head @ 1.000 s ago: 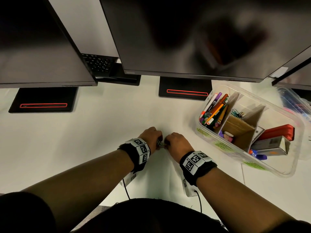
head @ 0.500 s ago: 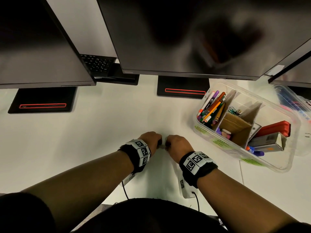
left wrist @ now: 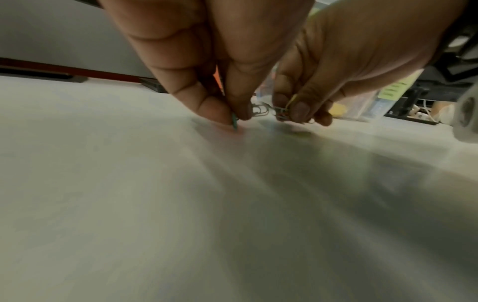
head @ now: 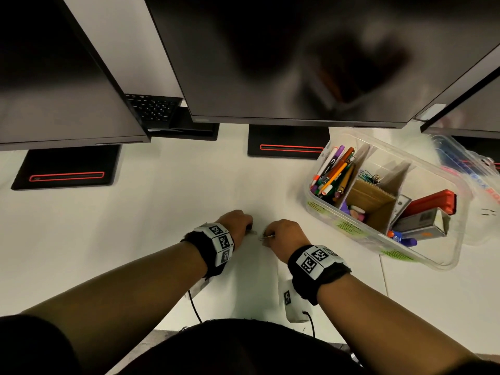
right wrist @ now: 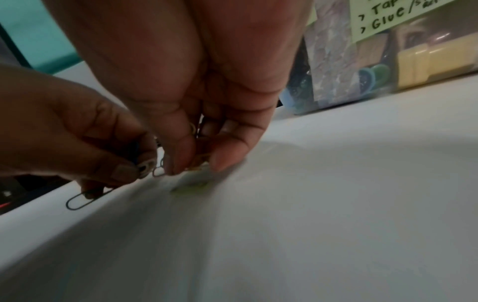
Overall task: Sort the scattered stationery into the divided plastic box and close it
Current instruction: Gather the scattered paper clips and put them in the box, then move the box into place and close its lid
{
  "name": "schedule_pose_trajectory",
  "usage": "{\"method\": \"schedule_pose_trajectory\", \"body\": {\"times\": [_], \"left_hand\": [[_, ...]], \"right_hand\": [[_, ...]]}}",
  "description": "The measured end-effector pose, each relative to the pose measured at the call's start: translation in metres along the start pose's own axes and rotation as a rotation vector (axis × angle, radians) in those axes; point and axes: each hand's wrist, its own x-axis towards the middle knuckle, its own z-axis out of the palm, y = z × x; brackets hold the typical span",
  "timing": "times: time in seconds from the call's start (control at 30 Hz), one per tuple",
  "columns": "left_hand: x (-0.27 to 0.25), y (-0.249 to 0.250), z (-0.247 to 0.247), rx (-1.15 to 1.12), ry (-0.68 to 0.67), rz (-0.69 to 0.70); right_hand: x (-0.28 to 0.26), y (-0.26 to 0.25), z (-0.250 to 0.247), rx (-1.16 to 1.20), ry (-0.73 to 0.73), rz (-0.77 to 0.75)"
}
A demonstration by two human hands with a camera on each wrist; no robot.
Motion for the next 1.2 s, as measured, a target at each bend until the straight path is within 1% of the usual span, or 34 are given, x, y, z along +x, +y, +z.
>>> {"method": "schedule_pose_trajectory", "body": {"times": [0.1, 0.2, 0.33, 0.5, 0.6, 0.67, 0.73, 0.83, 0.97, 1.03, 1.13, 1.2], "left_hand": [[0.001, -0.008, -0.019, -0.013, 0.037, -0.046], [-0.002, -0.006, -0.043, -0.080, 0.126, -0.078], [-0.004, 0.020, -0.076, -0.221, 0.263, -0.019], [0.002, 0.067, -0.099, -0.282, 0.329, 0.094], [0.006, 0.097, -0.104, -0.405, 0.328, 0.140], [0.012, 0.117, -0.107, -0.497, 0.325, 0.191], [0.018, 0.141, -0.110, -0.564, 0.315, 0.229], [0.032, 0.179, -0.113, -0.680, 0.296, 0.263], [0.058, 0.223, -0.112, -0.758, 0.238, 0.246], [0.070, 0.236, -0.107, -0.728, 0.217, 0.218], [0.085, 0.242, -0.100, -0.666, 0.165, 0.167], [0.088, 0.240, -0.099, -0.560, 0.121, 0.136]], "right_hand": [[-0.003, 0.002, -0.012, 0.055, 0.038, 0.040], [-0.008, -0.004, -0.026, 0.168, 0.094, 0.053], [-0.023, -0.018, -0.057, 0.341, 0.219, 0.008], [-0.046, -0.017, -0.101, 0.505, 0.329, -0.013], [-0.054, 0.001, -0.127, 0.600, 0.465, 0.010], [-0.055, 0.024, -0.143, 0.676, 0.563, 0.100], [-0.054, 0.049, -0.157, 0.725, 0.630, 0.200], [-0.047, 0.080, -0.171, 0.704, 0.707, 0.298], [-0.031, 0.106, -0.179, 0.696, 0.718, 0.406], [-0.024, 0.115, -0.181, 0.682, 0.705, 0.426], [-0.019, 0.121, -0.182, 0.662, 0.637, 0.421], [-0.019, 0.123, -0.182, 0.654, 0.627, 0.414]]}}
